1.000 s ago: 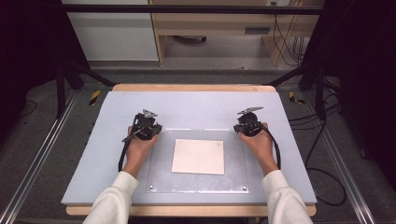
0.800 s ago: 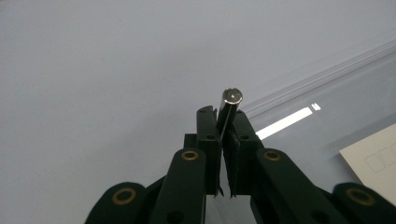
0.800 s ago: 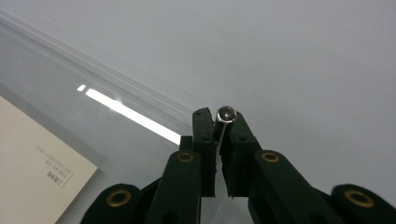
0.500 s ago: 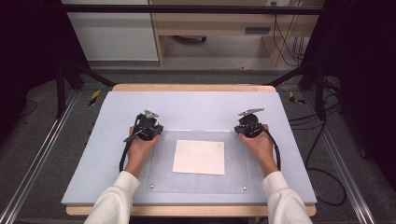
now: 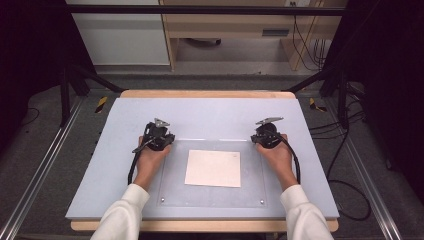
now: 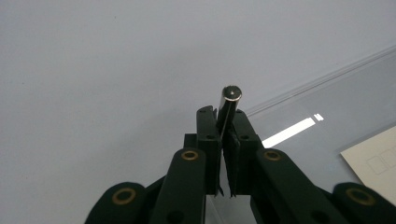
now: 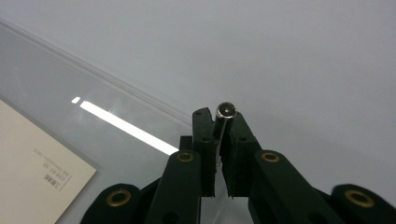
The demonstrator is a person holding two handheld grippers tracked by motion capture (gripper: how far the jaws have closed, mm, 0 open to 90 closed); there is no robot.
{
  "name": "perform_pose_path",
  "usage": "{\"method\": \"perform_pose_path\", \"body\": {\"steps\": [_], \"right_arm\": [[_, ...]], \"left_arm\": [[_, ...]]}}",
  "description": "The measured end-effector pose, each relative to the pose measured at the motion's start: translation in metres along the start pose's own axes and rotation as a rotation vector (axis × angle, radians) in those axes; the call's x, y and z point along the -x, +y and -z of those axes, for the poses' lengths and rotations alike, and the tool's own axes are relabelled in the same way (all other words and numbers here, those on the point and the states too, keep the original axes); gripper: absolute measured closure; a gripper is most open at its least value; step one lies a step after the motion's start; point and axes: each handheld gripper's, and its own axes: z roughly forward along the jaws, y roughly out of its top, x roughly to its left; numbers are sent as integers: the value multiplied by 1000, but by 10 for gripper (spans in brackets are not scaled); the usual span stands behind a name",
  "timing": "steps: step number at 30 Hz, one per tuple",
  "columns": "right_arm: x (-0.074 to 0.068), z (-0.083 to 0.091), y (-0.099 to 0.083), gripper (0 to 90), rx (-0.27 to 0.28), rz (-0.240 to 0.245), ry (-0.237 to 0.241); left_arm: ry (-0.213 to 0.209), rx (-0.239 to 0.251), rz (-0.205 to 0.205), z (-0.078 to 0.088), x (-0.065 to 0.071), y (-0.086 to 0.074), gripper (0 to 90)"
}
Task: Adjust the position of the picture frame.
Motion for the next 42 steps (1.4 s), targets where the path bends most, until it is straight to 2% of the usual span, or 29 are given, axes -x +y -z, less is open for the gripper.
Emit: {"method": "perform_pose_path", "body": {"steps": [6,10,11,13,14,17,18,20,25,26,27,30,36,42], "right_arm": [[1,-1,-1,835,12,-11,0],[2,0,-2,787,16,-27,-9],[1,1,-3,742,17,-15,-32],[1,2,-3,676,24,-14,-49],[1,4,-3,655,44,-25,-49],[2,12,-3,615,94,-36,-44],[2,12,-3,615,94,-36,-44],[0,18,-7,608,127,-16,-52],[-2,25,-14,646,186,-8,-62],[-2,25,-15,650,191,-4,-62],[-2,25,-16,651,192,-5,-63],[-3,24,-17,683,210,3,-63],[-7,22,-15,758,213,6,-63],[-9,19,-12,815,211,2,-63]], "left_arm": [[14,15,15,0,2,-2,847],[22,15,10,0,3,-2,841],[27,21,8,0,3,-3,832],[42,27,10,1,2,-5,783],[36,35,16,0,1,-6,773],[44,56,16,2,1,-8,718],[44,56,16,2,1,-8,699],[53,88,13,4,2,-10,631],[82,137,9,7,2,-15,505],[82,137,9,7,2,-15,501],[74,165,3,8,2,-17,500],[70,192,-3,10,3,-18,449],[68,212,-25,12,7,-19,329],[39,236,-6,12,7,-20,234]]}}
